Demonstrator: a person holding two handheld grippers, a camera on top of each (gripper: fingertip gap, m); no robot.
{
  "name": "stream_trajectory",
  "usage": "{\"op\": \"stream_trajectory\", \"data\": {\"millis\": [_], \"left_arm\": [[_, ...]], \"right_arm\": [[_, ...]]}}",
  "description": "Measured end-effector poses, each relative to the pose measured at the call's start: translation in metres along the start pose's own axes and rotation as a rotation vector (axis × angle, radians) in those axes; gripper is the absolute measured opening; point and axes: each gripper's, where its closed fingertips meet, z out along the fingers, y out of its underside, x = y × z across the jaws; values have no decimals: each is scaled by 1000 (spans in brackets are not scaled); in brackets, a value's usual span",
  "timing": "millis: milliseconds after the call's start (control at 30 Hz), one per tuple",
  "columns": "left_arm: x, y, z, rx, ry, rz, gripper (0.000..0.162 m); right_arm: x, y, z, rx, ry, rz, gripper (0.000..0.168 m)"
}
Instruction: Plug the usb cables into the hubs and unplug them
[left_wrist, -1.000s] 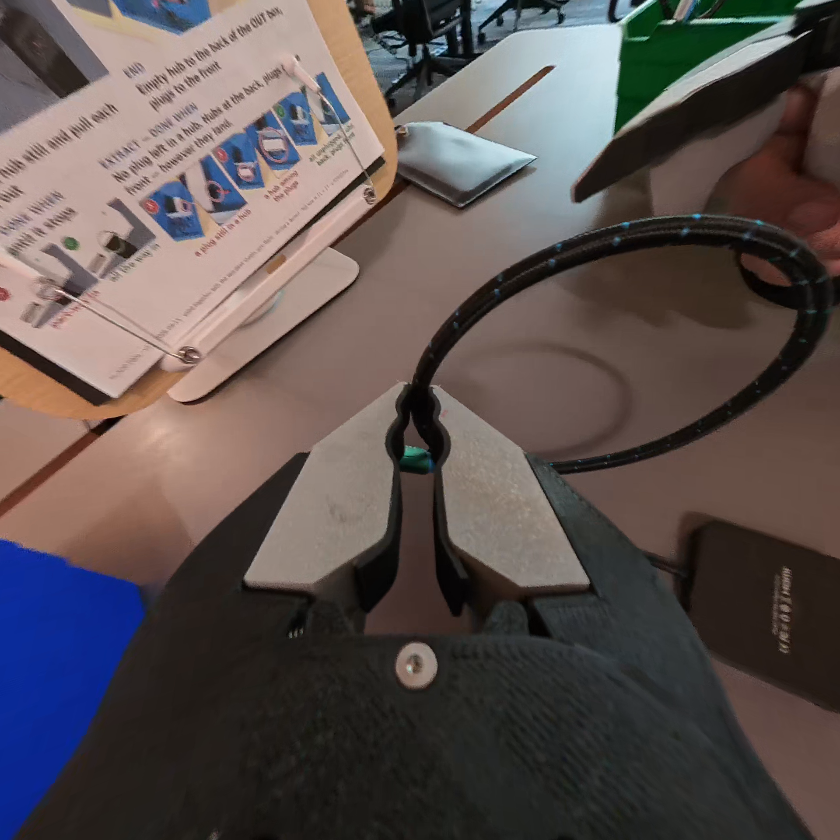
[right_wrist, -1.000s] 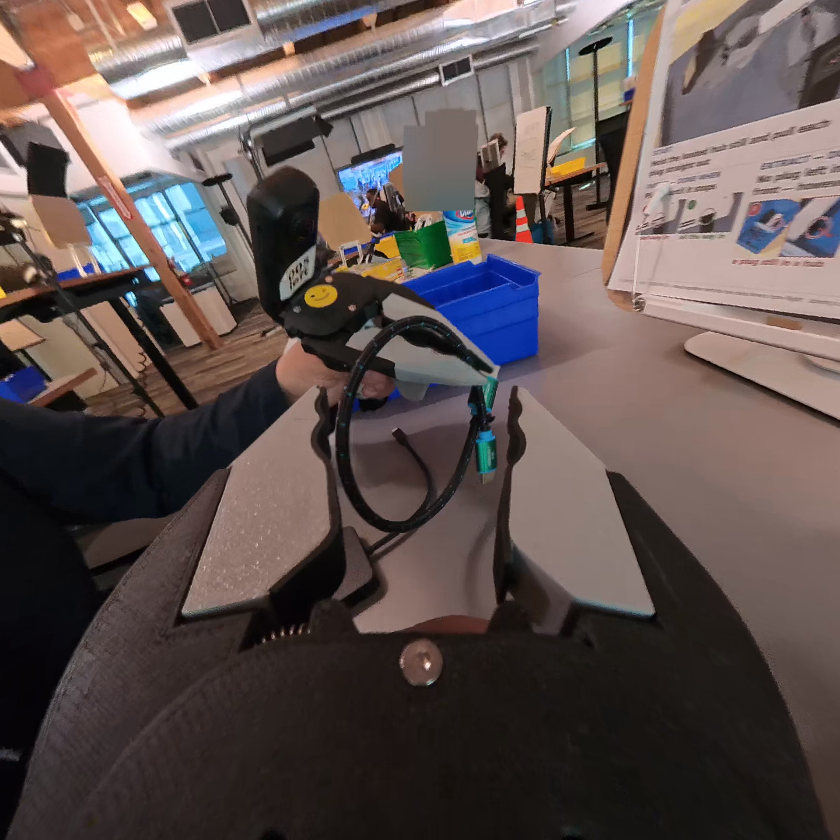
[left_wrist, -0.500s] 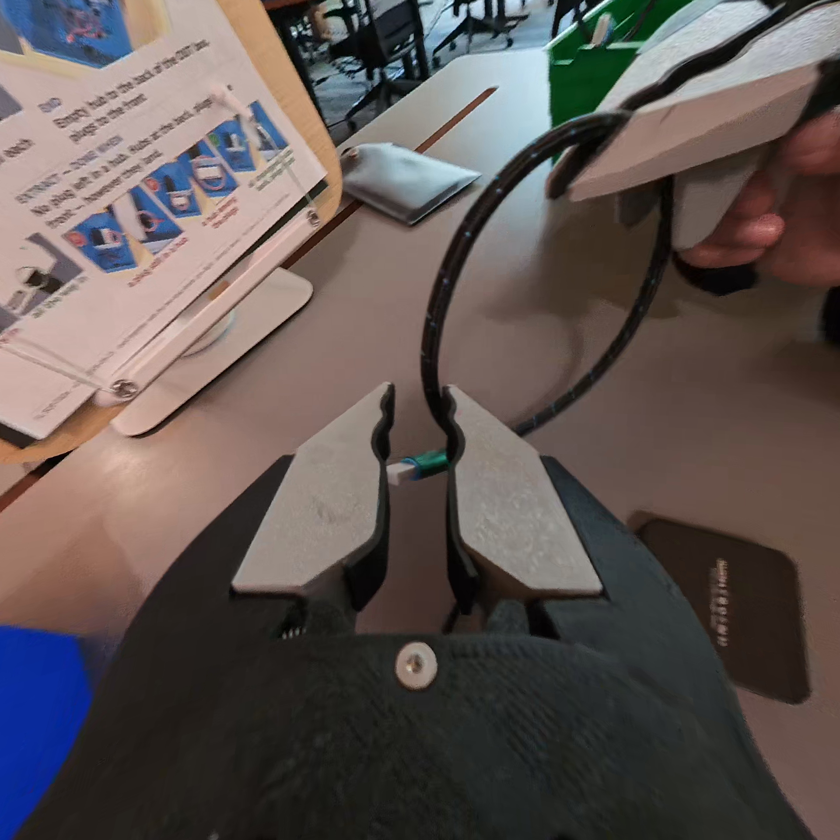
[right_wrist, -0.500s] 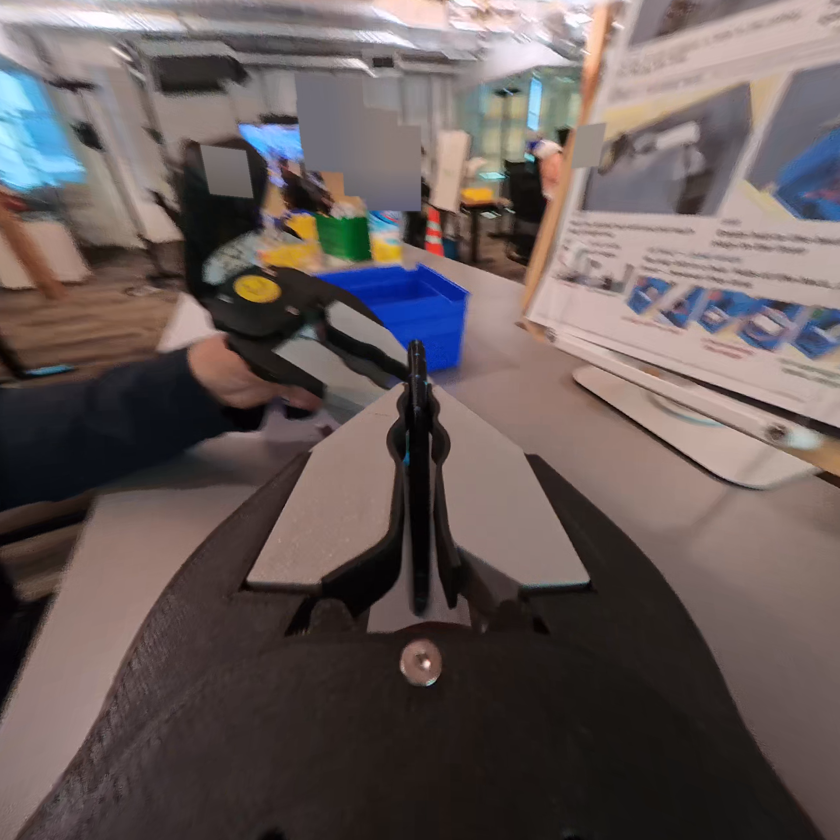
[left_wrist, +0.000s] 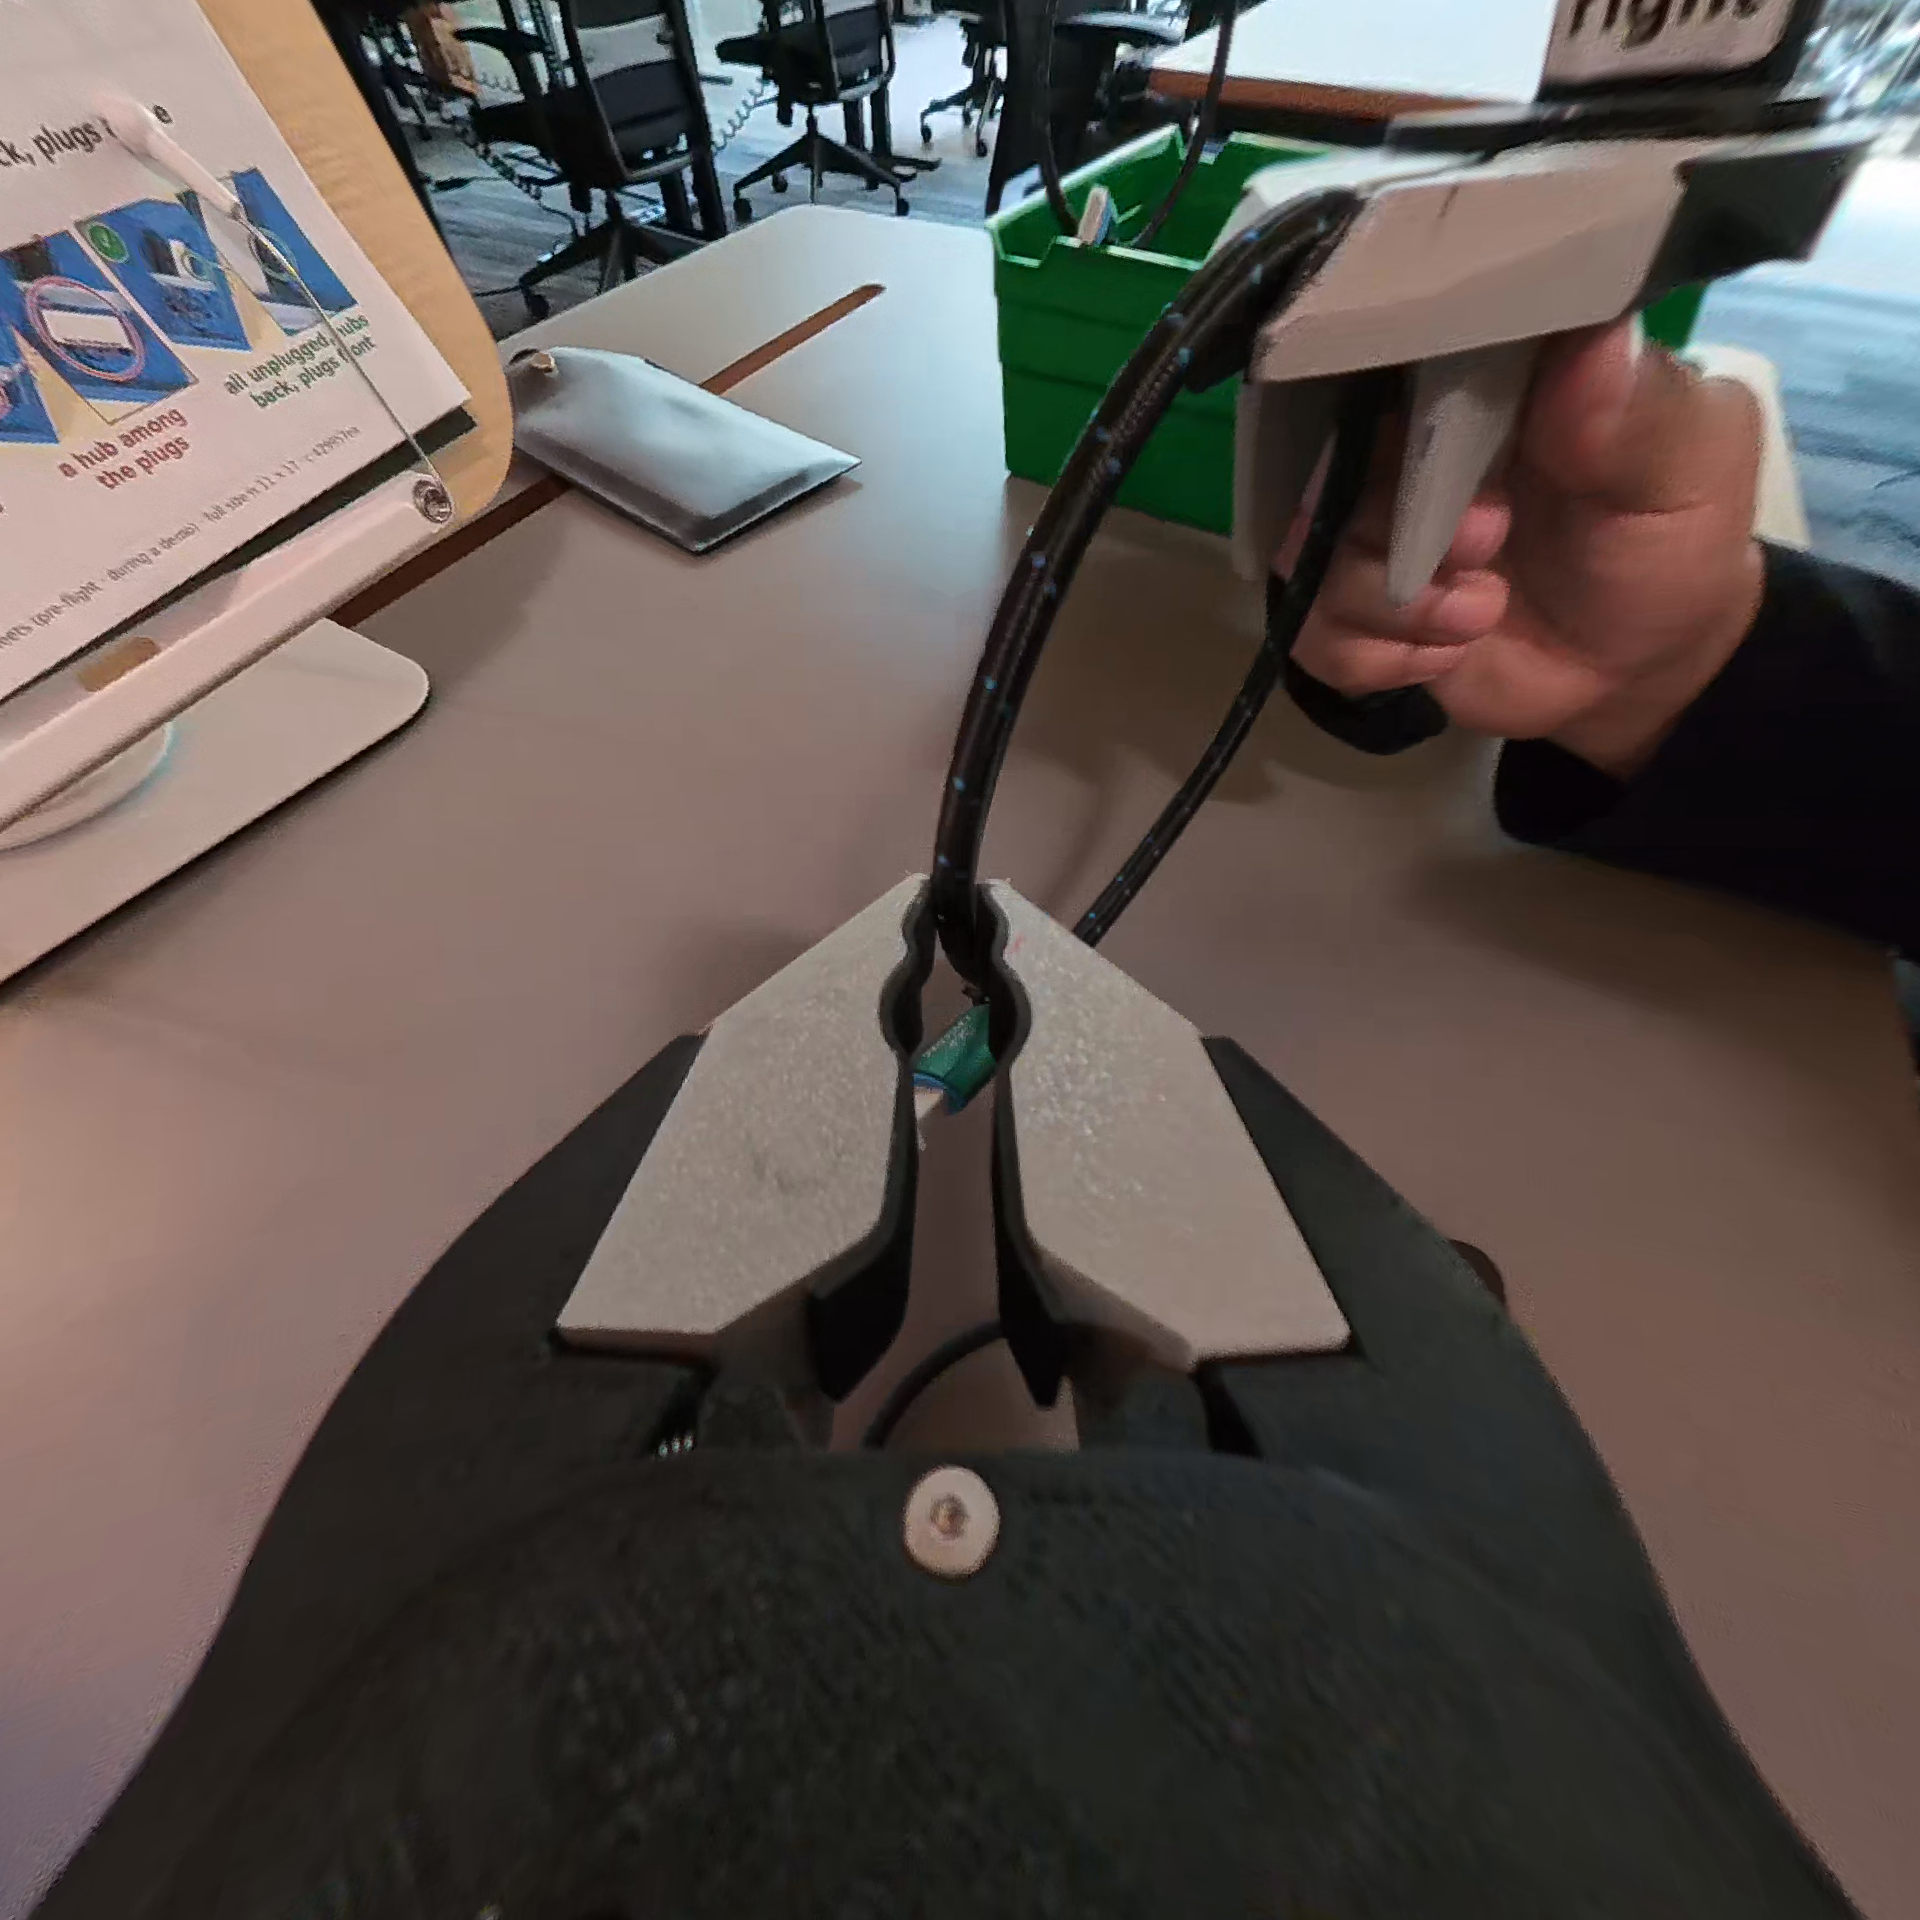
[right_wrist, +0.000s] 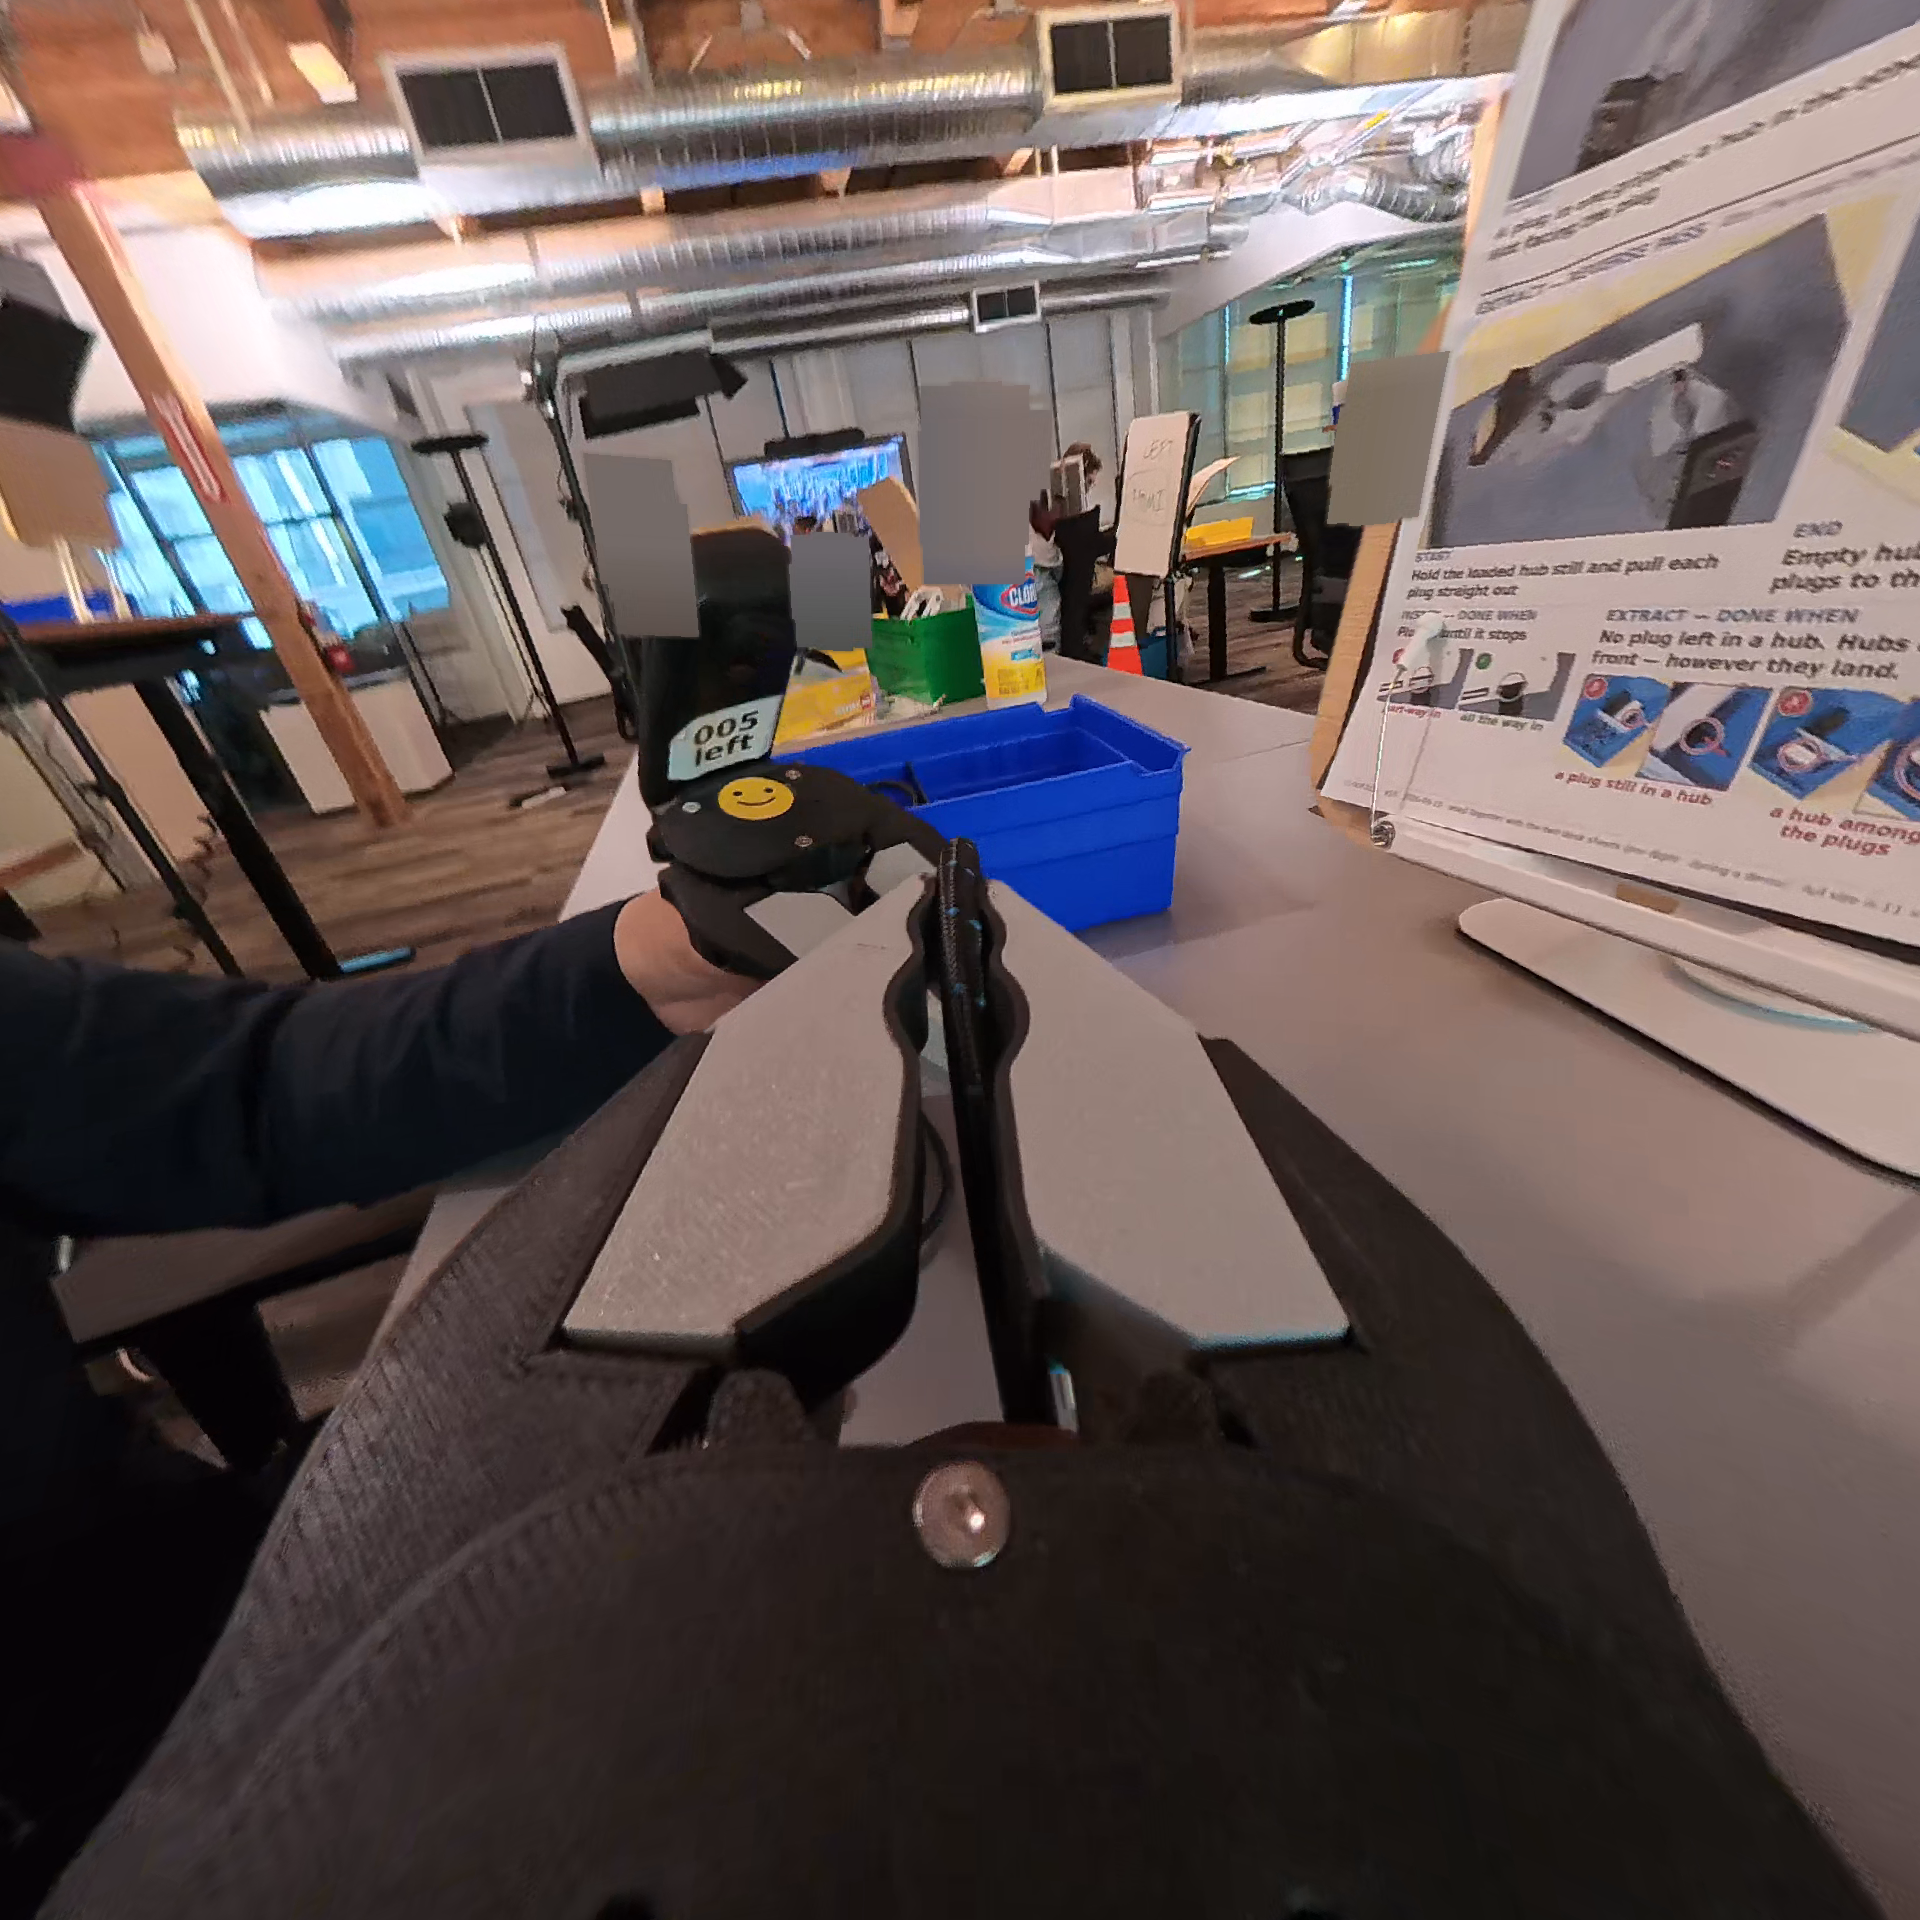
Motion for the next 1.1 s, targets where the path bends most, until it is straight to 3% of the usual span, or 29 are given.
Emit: {"op": "stream_trajectory", "data": {"millis": [67,167,267,400,600,733,900,1000,1100], "left_arm": [[-1,-3,-5,16,16,-27,8],[-10,3,-13,-23,-3,-30,27],[-28,4,-24,-18,-62,-33,27],[-30,9,-29,-25,-5,-87,29],[-20,31,-13,-133,16,-17,29],[-2,21,-4,-80,66,3,30],[11,4,-3,24,116,7,19],[11,-2,-6,65,124,-3,0],[21,-14,-12,132,206,-54,0]], "right_arm": [[3,-3,-3,25,-6,40,2],[6,-8,-7,60,-12,74,2],[13,-12,-13,83,4,98,2],[18,-20,-21,128,-2,132,2],[15,-32,-30,204,-60,180,2],[10,-37,-33,242,-117,213,2],[15,-37,-35,260,-120,252,2],[20,-39,-39,286,-114,283,2],[32,-35,-40,294,-82,339,2]]}}
